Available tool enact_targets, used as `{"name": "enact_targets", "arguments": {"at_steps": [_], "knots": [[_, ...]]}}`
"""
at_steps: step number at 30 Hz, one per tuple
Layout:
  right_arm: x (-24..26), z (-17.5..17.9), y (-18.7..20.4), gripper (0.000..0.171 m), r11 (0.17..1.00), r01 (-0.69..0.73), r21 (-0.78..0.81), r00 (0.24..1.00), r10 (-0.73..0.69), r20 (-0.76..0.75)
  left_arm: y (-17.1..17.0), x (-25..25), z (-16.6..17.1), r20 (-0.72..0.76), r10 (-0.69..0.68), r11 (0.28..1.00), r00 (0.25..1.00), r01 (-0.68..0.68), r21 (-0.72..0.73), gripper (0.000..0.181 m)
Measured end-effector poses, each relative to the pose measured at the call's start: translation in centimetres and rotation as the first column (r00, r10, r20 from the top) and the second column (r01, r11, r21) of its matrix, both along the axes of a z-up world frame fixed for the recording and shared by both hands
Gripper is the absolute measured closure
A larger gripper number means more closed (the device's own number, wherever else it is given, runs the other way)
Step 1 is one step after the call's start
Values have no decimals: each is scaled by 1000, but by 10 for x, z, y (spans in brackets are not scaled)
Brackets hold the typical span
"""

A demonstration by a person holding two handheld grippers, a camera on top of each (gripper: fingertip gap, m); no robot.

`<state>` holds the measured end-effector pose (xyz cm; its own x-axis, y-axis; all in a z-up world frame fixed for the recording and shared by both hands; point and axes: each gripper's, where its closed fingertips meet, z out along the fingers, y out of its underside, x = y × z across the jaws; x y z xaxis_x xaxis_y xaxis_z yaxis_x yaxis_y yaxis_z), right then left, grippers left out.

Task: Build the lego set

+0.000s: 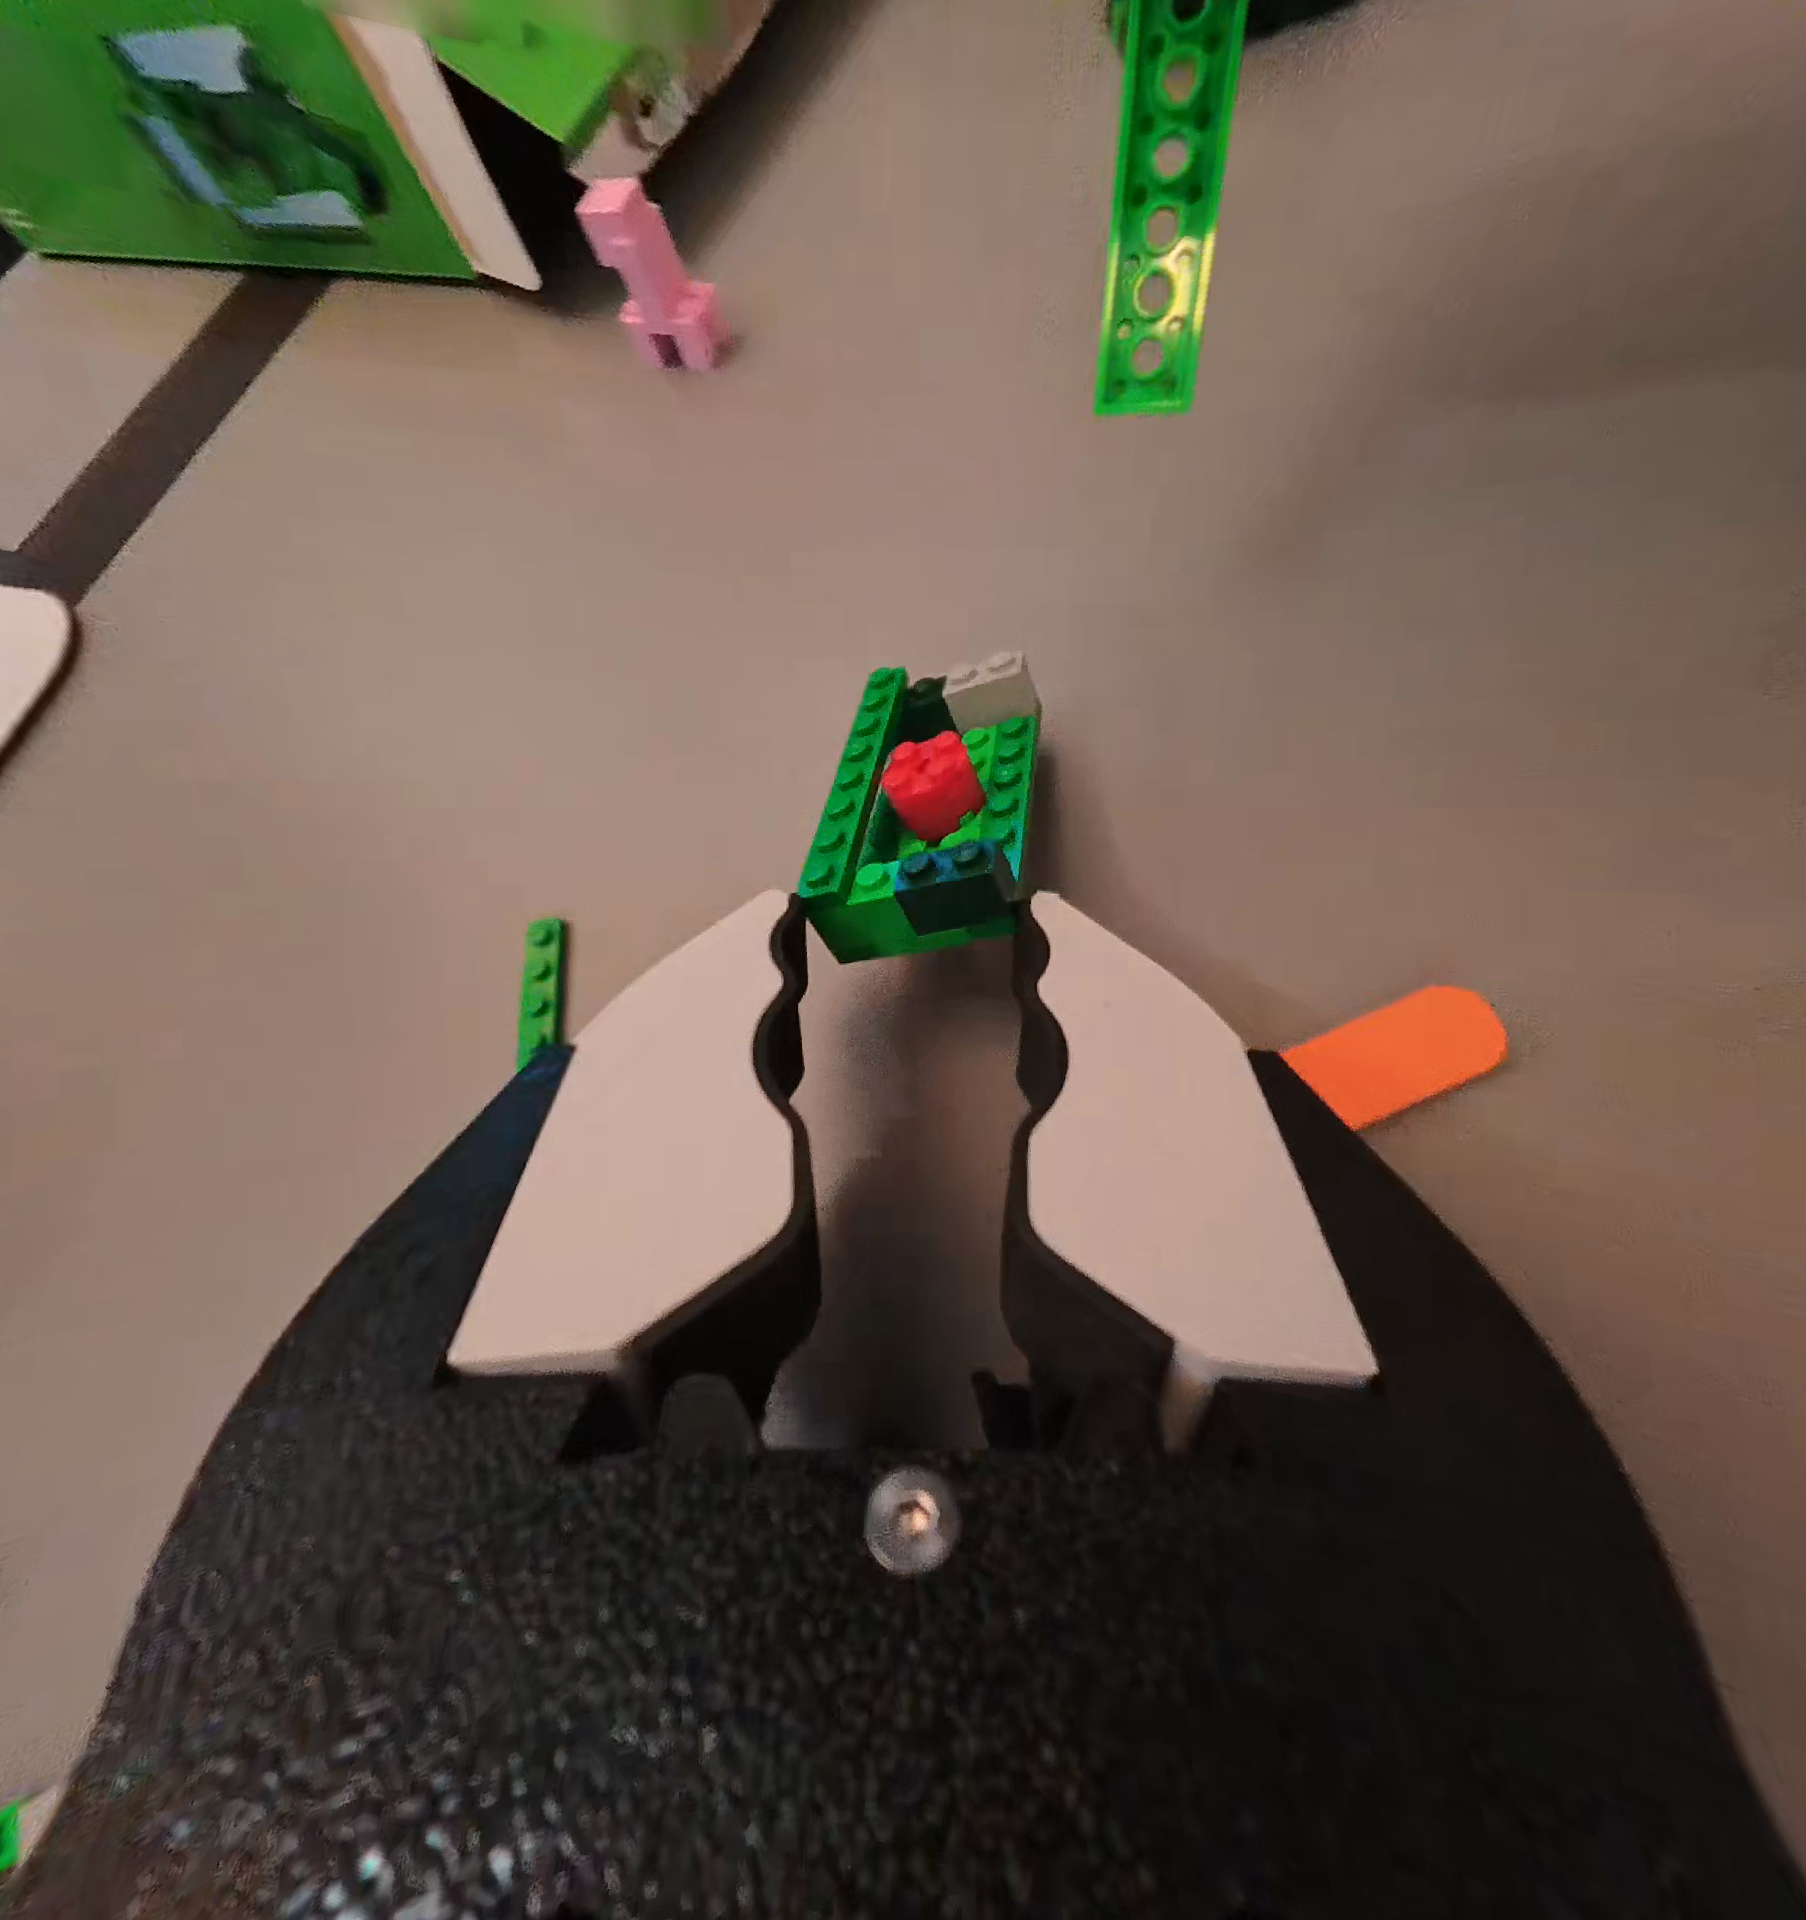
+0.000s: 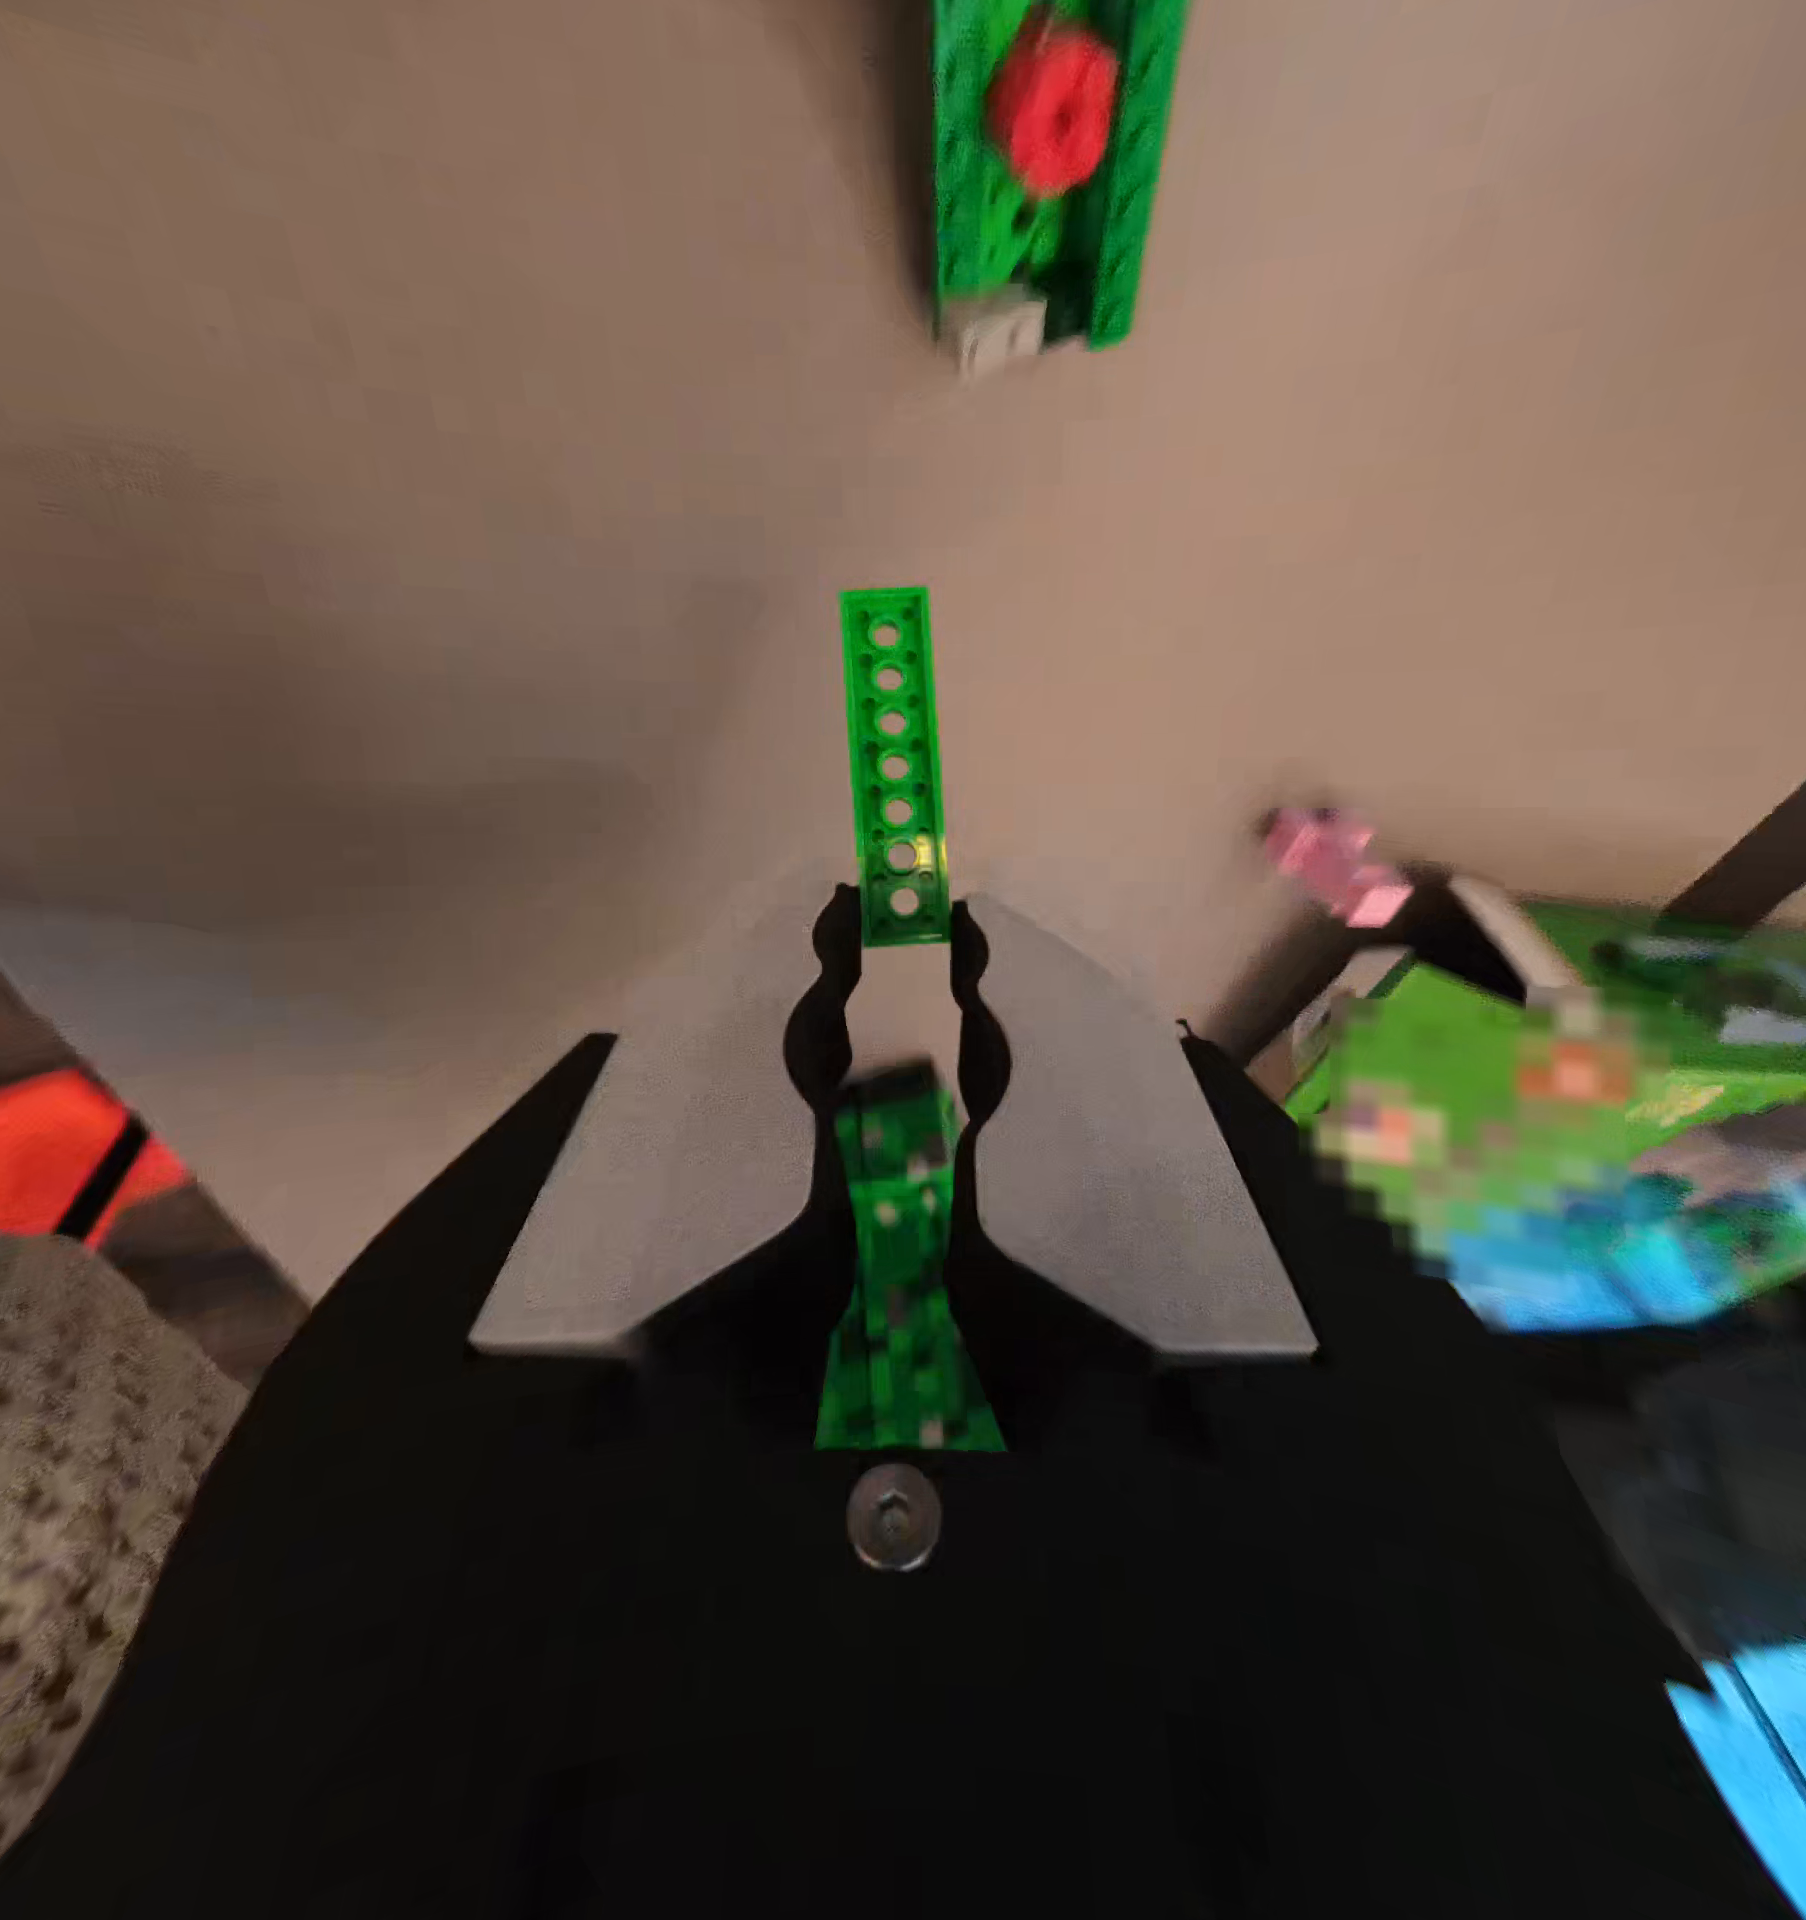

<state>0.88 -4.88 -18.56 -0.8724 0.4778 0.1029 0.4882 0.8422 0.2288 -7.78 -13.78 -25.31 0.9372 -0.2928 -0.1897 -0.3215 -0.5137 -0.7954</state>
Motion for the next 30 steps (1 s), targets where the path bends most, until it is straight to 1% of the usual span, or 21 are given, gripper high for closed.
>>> {"name": "enact_targets", "arguments": {"at_steps": [1, 4, 6, 8, 10, 12, 15, 18, 20, 23, 24, 27, 28, 30], "knots": [[9, -5, 7, 155, 996, 2, 93, 999, -7, 54, 1, 4, -1, -16, -8, 1000, 1000, 8, -7, 143], [35, -8, 25, 155, 951, 43, 308, 976, -106, 191, -1, 8, -1, -53, -10, 1000, 999, 10, -5, 144], [53, -3, 40, 155, 888, 91, 452, 943, -223, 248, -8, 5, -2, -83, -4, 1000, 997, 3, -12, 144], [73, 1, 55, 155, 813, 97, 574, 894, -324, 309, -18, -3, -2, -107, 10, 1000, 994, -12, -17, 144], [90, 1, 60, 155, 771, 86, 632, 841, -396, 369, -28, -18, 3, -119, 46, 999, 992, -48, -7, 143], [99, -4, 60, 155, 757, 71, 650, 804, -429, 412, -36, -37, 14, -123, 106, 994, 987, -103, 29, 143], [102, -15, 50, 155, 771, 69, 634, 766, -448, 462, -43, -57, 33, -72, 175, 981, 982, -168, 102, 143], [97, -27, 34, 155, 805, 98, 585, 742, -451, 496, -47, -66, 46, -47, 208, 968, 977, -199, 154, 143], [90, -30, 29, 156, 806, 110, 581, 742, -456, 492, -48, -70, 50, -60, 221, 962, 974, -207, 177, 143], [77, -44, 10, 156, 852, 202, 483, 749, -452, 485, -47, -72, 50, -71, 226, 959, 971, -209, 192, 143], [71, -48, 6, 156, 860, 223, 458, 762, -447, 469, -47, -72, 50, -72, 225, 959, 972, -208, 194, 143], [59, -57, 1, 140, 881, 295, 370, 807, -437, 397, -46, -69, 47, -66, 213, 962, 975, -197, 191, 143], [58, -58, -3, 135, 894, 330, 303, 817, -431, 382, -45, -67, 46, -60, 202, 964, 978, -187, 190, 143], [52, -58, -13, 125, 916, 387, 102, 867, -399, 298, -44, -59, 44, -42, 159, 970, 986, -149, 191, 143]]}}
